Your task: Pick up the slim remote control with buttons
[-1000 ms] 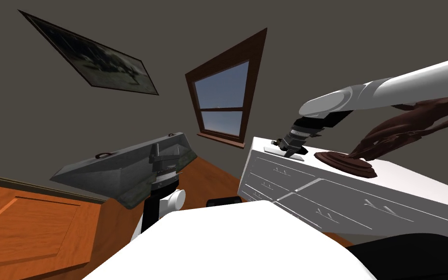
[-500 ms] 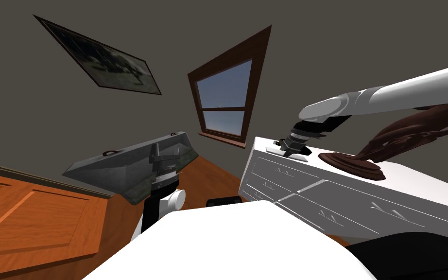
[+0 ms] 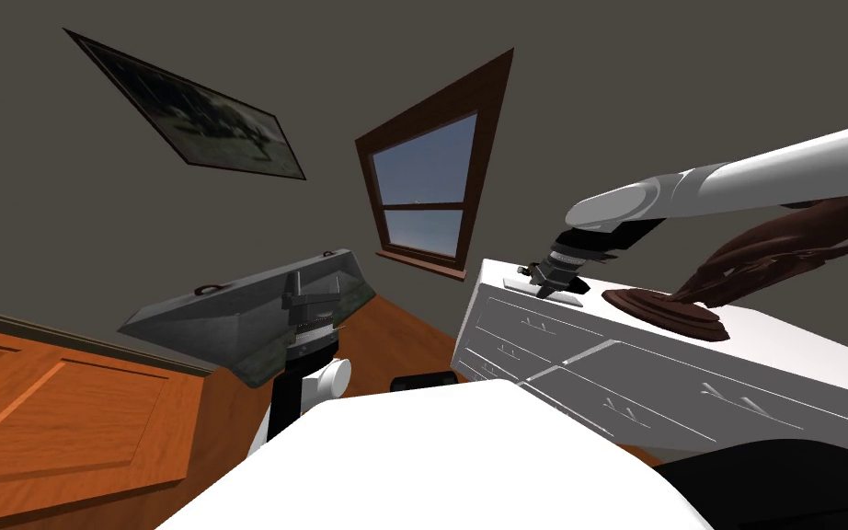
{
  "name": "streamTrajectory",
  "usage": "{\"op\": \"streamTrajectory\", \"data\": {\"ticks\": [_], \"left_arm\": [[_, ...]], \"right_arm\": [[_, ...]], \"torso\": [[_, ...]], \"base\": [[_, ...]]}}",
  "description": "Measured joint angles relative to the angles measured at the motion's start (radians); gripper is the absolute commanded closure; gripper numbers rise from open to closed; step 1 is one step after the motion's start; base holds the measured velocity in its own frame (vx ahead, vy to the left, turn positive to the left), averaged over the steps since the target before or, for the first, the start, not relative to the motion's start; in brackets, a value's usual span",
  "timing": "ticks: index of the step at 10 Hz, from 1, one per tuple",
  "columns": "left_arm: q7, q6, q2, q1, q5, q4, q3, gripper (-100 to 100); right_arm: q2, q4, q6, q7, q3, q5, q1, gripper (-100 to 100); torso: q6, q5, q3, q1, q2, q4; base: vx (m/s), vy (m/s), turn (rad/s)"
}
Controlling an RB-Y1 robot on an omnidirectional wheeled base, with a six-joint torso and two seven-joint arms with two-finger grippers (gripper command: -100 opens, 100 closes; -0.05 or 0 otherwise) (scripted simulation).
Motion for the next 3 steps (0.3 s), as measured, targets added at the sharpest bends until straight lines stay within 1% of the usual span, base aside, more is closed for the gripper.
{"op": "streamTrajectory", "data": {"ticks": [1,2,3], "left_arm": [[0.0,0.0,0.0,0.0,0.0,0.0,0.0,0],[0.0,0.0,0.0,0.0,0.0,0.0,0.0,0],[0.0,0.0,0.0,0.0,0.0,0.0,0.0,0]], "right_arm": [[-0.008,0.0,-0.014,0.0,-0.001,-0.005,-0.016,100],[-0.015,0.006,-0.034,0.002,-0.004,-0.012,-0.028,100],[-0.016,0.008,-0.038,0.002,-0.004,-0.012,-0.029,0]], "torso": [[0.001,0.001,0.0,0.0,0.0,0.001],[0.001,0.0,0.0,-0.001,-0.001,0.0],[0.0,0.0,0.0,0.0,-0.001,0.0]], "base": [[0.03,-0.02,-0.078],[0.014,-0.008,-0.011],[0.0,0.0,0.0]]}}
